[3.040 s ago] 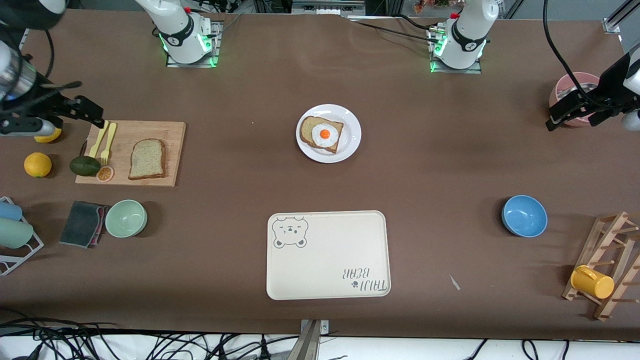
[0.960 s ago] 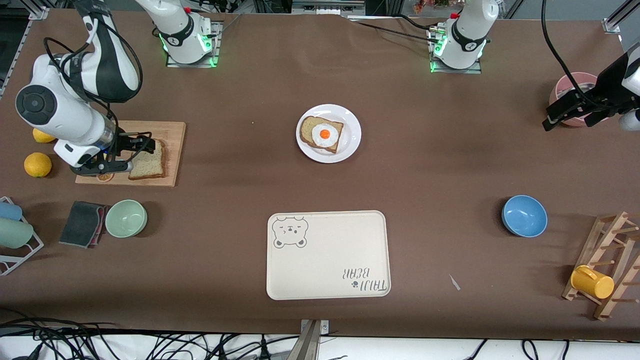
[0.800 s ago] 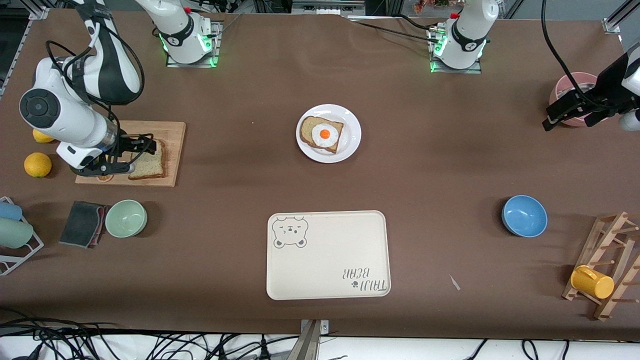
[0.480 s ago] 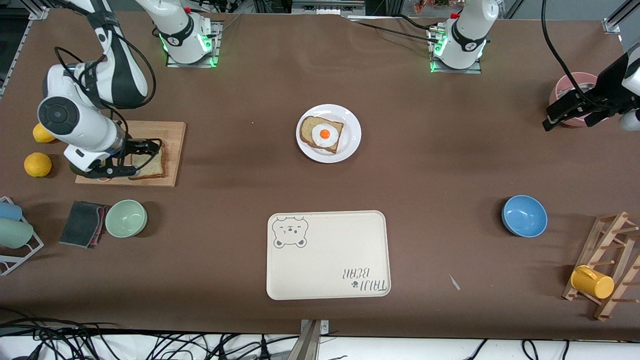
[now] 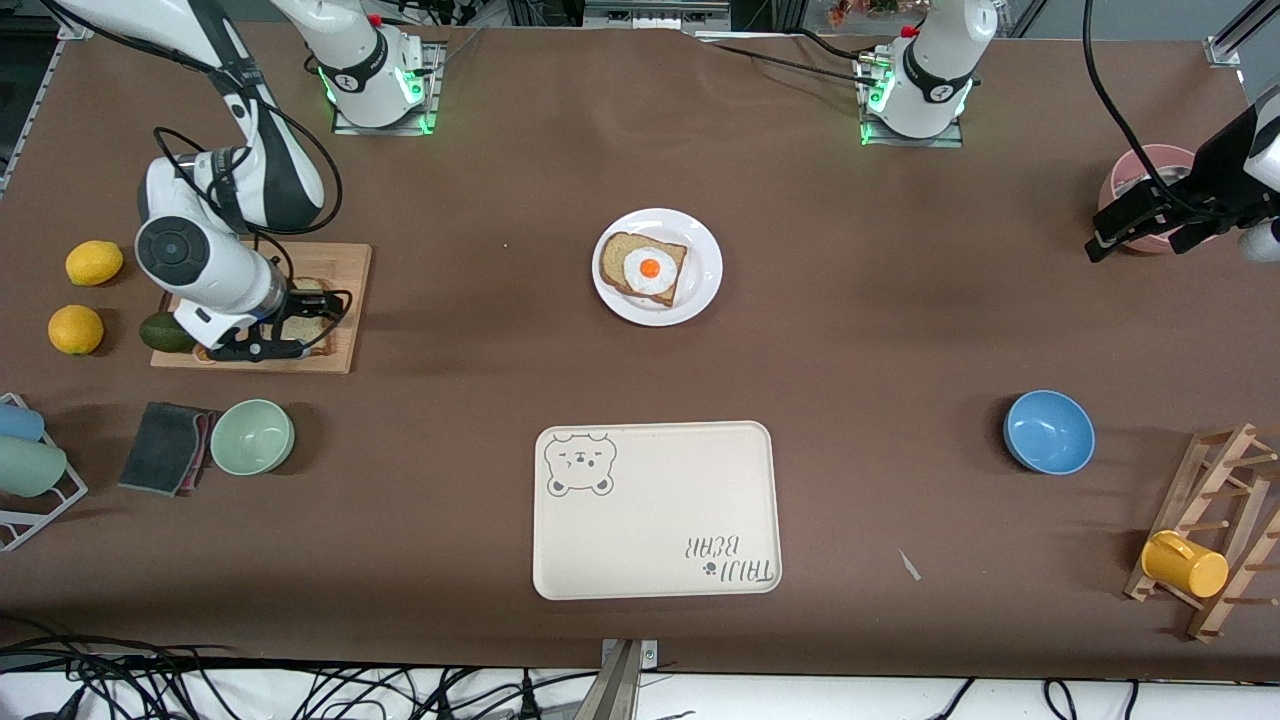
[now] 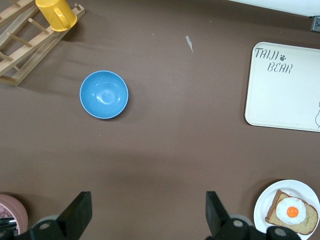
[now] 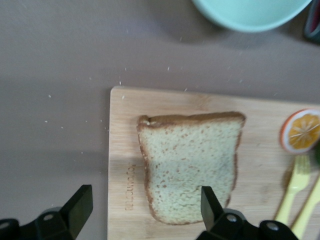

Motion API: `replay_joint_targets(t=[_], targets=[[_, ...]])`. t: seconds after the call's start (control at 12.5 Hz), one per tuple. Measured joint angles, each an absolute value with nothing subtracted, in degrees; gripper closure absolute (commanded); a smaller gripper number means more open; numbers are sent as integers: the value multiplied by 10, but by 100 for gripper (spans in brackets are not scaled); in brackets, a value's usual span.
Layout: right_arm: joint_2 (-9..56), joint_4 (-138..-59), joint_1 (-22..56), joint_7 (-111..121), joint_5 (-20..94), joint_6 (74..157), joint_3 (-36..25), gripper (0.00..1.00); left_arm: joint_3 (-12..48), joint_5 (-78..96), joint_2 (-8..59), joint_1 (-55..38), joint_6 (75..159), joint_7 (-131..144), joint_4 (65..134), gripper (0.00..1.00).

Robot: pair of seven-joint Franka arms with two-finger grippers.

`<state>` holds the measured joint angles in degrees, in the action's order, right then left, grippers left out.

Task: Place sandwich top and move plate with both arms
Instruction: 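Close the right gripper on the bread slice edge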

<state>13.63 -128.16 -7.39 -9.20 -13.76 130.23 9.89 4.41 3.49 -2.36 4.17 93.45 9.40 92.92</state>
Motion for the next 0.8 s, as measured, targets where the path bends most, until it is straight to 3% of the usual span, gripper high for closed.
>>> replay_joint_targets(t=[0.24,0.48,0.8], targets=[[151,-1291,-74,-109,-144,1308,99,25,44,35,-24,42,935,94,929,0],[171,-1291,-74,-134,-155,1310,99,26,44,35,-24,42,935,94,929,0],[186,-1291,-74,-158,-187,1313,98,34,44,35,-24,42,935,94,929,0]])
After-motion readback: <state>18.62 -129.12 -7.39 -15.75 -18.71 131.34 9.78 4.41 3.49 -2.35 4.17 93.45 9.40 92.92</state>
